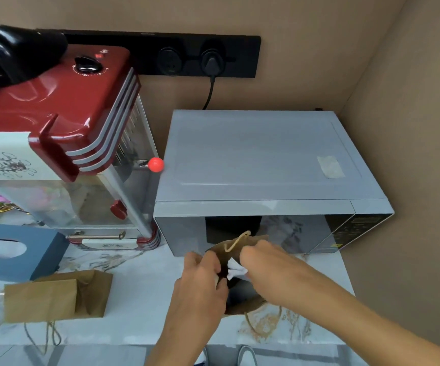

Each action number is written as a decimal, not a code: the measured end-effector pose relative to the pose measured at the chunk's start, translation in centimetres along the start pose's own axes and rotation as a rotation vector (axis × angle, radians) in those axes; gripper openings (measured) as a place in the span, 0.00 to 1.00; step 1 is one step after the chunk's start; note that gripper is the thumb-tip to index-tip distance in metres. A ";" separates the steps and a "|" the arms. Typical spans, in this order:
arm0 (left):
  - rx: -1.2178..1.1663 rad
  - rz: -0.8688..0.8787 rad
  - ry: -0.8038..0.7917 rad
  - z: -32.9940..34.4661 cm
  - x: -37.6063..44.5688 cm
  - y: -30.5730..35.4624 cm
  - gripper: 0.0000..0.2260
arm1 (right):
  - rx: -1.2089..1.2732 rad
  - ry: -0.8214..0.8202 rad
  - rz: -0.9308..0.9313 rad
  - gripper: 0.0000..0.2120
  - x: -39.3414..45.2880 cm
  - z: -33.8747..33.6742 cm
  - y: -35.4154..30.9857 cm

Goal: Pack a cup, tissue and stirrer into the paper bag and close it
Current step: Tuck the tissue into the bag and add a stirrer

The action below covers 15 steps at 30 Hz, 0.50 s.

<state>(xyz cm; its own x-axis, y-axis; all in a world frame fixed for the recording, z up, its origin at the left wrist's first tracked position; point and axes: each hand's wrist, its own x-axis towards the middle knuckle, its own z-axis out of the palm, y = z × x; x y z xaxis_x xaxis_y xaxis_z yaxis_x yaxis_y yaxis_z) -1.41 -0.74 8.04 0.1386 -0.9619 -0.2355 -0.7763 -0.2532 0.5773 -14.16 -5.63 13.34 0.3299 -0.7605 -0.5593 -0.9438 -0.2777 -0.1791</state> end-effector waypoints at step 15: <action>-0.094 -0.005 -0.076 1.0 0.2 -1.4 0.30 | 1.396 -0.395 0.505 0.14 9.6 6.5 -2.0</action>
<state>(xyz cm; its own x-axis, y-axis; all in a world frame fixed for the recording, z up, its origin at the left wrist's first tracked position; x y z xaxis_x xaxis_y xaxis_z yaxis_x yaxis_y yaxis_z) -0.93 -0.47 6.39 0.0923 -0.9510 -0.2950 -0.7138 -0.2697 0.6463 -9.22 -8.60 3.04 0.1669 -0.3414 -0.9250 -0.2919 0.8789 -0.3771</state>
